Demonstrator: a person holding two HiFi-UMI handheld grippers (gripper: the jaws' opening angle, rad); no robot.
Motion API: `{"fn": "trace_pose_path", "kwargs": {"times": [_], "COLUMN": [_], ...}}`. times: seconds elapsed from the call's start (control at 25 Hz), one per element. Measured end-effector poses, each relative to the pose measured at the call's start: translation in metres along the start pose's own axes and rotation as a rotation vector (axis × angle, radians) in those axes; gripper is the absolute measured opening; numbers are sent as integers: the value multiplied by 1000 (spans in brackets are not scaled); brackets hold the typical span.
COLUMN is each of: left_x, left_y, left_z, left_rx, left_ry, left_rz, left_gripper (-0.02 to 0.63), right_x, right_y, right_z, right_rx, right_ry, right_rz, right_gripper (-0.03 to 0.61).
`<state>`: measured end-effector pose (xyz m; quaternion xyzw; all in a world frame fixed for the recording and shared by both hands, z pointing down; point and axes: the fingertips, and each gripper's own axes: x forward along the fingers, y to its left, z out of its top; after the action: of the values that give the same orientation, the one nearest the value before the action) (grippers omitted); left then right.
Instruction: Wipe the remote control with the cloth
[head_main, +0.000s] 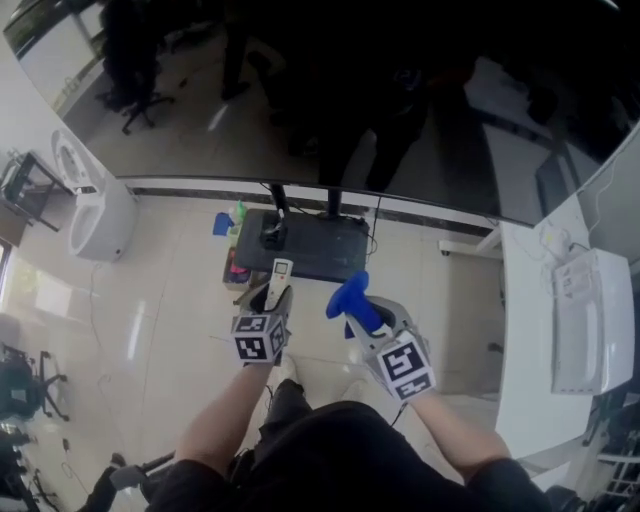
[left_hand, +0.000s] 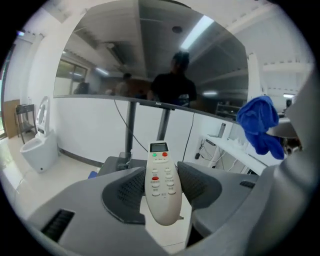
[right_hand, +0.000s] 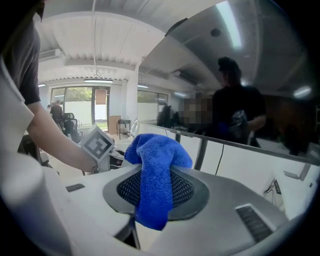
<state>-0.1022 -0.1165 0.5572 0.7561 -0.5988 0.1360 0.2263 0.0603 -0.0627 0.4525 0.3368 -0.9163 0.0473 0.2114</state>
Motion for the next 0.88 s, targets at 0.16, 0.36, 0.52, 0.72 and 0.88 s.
{"fn": "trace_pose_path", "kwargs": {"times": [0.16,0.36,0.52,0.72,0.88], "left_x": [44,131,197,257,279], "left_y": [22,49,67,80,88], "left_z": [-31,-57,-82,-114,-130], "left_rx": [3,29,29,32,51], "left_ry": [81,172,245,308,332], "left_rz": [31,24,43,95,134], "left_gripper": [206,206,206,206,206], "right_x": [23,65,89,105,115], "right_y": [3,-5,-19,-31,-32], "right_z": [-22,-58,-82,-115,-130], "right_rx": [51,136,217,256,301], "right_ry": [78,173,234,261,286], "right_rz": [-10,-63,-122,-151,-151], "right_gripper": [117,117,117,117,117]}}
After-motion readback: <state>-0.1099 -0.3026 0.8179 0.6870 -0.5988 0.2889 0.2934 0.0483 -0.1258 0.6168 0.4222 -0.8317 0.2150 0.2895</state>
